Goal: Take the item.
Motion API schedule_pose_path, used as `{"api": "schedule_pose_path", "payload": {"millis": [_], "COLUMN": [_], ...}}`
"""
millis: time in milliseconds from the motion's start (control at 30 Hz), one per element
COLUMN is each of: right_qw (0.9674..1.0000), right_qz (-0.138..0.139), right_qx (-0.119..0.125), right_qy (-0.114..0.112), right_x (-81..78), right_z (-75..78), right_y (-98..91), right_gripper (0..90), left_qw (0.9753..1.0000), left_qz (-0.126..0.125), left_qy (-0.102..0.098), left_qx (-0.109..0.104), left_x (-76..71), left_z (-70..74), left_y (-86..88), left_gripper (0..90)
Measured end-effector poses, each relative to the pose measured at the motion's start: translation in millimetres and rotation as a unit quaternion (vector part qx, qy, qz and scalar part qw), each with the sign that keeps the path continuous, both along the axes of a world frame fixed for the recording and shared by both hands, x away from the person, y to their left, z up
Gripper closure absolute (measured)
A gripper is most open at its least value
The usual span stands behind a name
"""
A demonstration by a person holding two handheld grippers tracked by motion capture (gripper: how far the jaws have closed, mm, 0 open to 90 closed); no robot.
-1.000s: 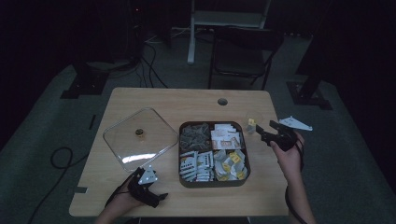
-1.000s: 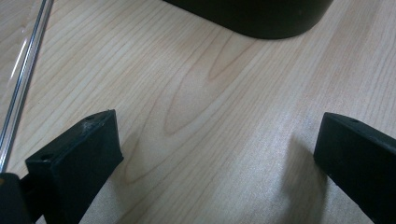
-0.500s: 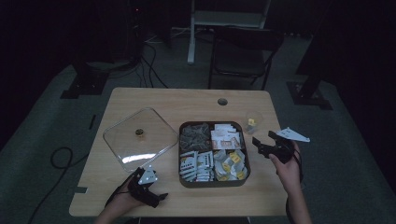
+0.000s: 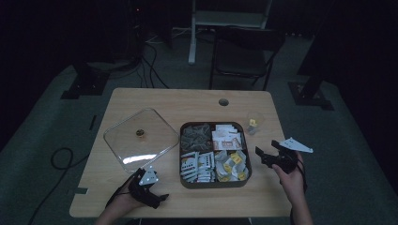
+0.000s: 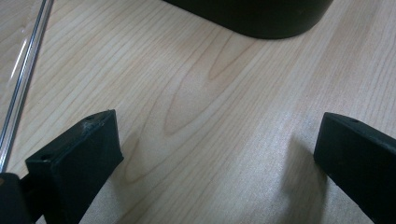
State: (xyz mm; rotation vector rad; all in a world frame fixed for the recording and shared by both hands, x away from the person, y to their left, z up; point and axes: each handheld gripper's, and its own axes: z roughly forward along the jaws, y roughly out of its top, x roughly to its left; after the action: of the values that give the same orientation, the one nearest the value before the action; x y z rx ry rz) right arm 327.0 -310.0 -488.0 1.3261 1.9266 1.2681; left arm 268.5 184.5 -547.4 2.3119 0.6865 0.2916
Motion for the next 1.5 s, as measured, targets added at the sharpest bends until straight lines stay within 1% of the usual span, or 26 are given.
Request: {"api": "schedule_pose_path", "payload": {"millis": [67,233,267,433,667,933,1067,1167,1233,1300,1367,1500], "right_qw": [1.0,0.9999,0.9998,0.9992,0.9981,0.997,0.9958,0.9954,0.994,0.9929,0.9928,0.9906], "right_qz": [0.003,0.004,0.006,0.016,0.018,0.016,0.023,0.022,0.024,0.027,0.029,0.03], "right_qx": [0.0,-0.006,-0.008,-0.012,-0.017,-0.041,-0.051,-0.052,-0.064,-0.069,-0.07,-0.085], "right_qy": [0.008,0.015,0.019,0.034,0.056,0.063,0.073,0.077,0.086,0.093,0.093,0.102], "right_x": [-3.2,-5.7,-8.5,-13.0,-17.7,-22.3,-23.6,-24.0,-23.8,-22.9,-22.3,-20.0], "right_z": [-6.7,-13.6,-19.4,-29.2,-41.9,-49.7,-53.2,-55.6,-59.6,-61.1,-61.1,-62.0], "right_y": [-1.4,-2.2,-2.5,-0.5,2.8,6.3,6.7,6.2,6.2,7.0,8.1,10.8], "right_gripper": [17.0,17.0,17.1,17.0,15.5,15.4,15.4,15.4,15.3,14.3,14.1,14.1], "left_qw": [1.0,1.0,1.0,1.0,1.0,1.0,1.0,1.0,1.0,1.0,1.0,1.0], "left_qz": [0.0,0.0,0.0,0.0,0.0,0.0,0.0,0.0,0.0,0.0,0.0,0.0], "left_qy": [0.0,0.0,0.0,0.0,0.0,0.0,0.0,0.0,0.0,0.0,0.0,0.0], "left_qx": [0.0,0.0,0.0,0.0,-0.001,-0.001,-0.001,-0.001,-0.001,-0.001,0.0,0.0], "left_x": [0.0,0.0,0.0,-0.1,-0.6,-0.7,-0.7,-0.8,-0.8,-0.8,-0.8,-1.0], "left_z": [0.0,0.0,0.0,0.0,-0.1,-0.1,-0.1,-0.1,-0.1,-0.1,-0.1,-0.1], "left_y": [0.0,0.0,0.0,0.0,0.2,0.2,0.2,0.2,0.2,0.2,0.2,0.3], "left_gripper": [1.2,1.2,1.3,1.3,1.2,1.2,1.2,1.2,1.2,1.2,1.3,1.2]}}
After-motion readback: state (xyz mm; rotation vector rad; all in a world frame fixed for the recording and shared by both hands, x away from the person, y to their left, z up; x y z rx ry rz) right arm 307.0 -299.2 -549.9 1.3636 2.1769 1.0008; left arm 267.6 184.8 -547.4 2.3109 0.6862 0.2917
